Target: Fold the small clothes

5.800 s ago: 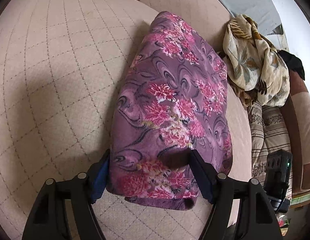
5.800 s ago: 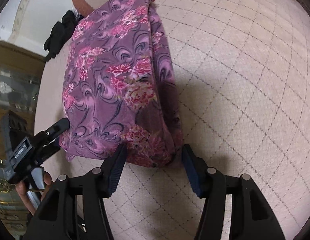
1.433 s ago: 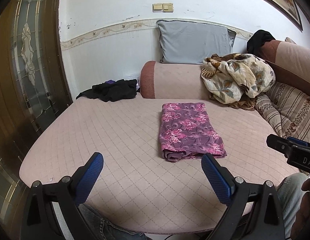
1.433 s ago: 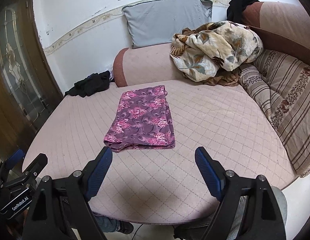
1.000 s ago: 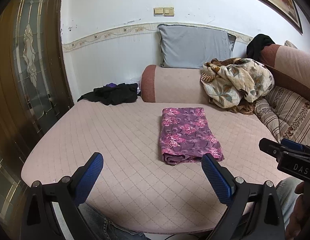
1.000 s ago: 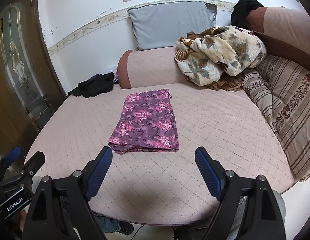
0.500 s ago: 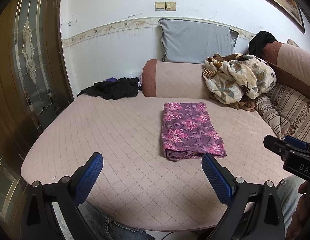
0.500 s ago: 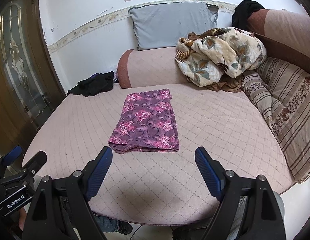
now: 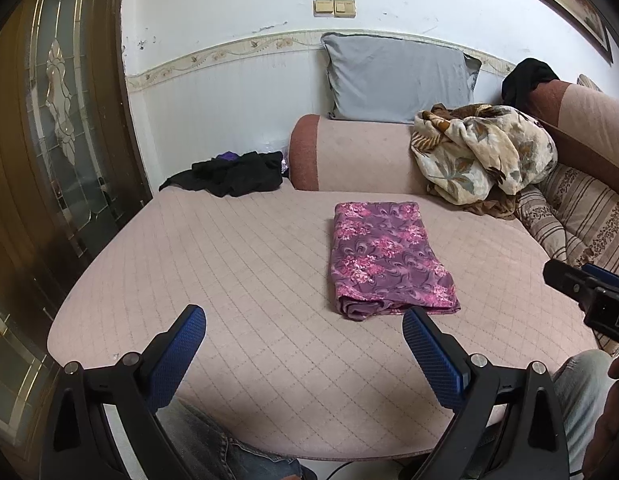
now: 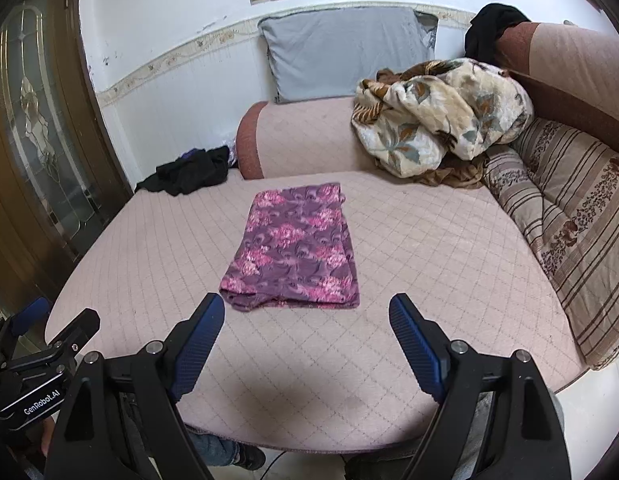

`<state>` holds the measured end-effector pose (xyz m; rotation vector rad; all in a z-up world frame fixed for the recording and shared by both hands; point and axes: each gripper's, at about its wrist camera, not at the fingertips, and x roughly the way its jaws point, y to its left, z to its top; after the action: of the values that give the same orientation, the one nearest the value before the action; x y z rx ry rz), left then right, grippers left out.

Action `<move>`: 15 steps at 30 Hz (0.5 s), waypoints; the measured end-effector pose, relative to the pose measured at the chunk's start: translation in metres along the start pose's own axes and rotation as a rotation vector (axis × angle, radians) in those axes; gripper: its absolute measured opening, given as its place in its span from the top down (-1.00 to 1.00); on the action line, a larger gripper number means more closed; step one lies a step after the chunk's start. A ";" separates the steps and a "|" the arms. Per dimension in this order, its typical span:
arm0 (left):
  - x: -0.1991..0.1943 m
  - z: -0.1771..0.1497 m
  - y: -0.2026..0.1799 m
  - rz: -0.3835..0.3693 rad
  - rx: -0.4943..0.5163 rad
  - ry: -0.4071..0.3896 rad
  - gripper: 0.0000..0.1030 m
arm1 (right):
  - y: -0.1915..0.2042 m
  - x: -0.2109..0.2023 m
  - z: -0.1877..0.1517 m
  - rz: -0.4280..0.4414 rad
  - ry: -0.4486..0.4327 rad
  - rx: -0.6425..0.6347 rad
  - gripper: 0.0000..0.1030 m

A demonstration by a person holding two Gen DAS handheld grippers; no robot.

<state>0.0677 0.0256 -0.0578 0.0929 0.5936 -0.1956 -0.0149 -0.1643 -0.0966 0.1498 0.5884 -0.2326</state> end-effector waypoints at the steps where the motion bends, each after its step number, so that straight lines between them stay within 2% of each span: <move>1: -0.003 -0.001 0.000 0.002 -0.003 -0.005 -0.96 | -0.001 -0.001 0.000 -0.004 -0.003 0.004 -0.62; 15: -0.016 0.000 -0.007 -0.007 0.018 -0.019 -0.97 | 0.000 -0.012 -0.001 0.021 -0.011 0.000 -0.62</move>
<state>0.0534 0.0217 -0.0491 0.1060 0.5735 -0.2080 -0.0248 -0.1619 -0.0908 0.1544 0.5758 -0.2133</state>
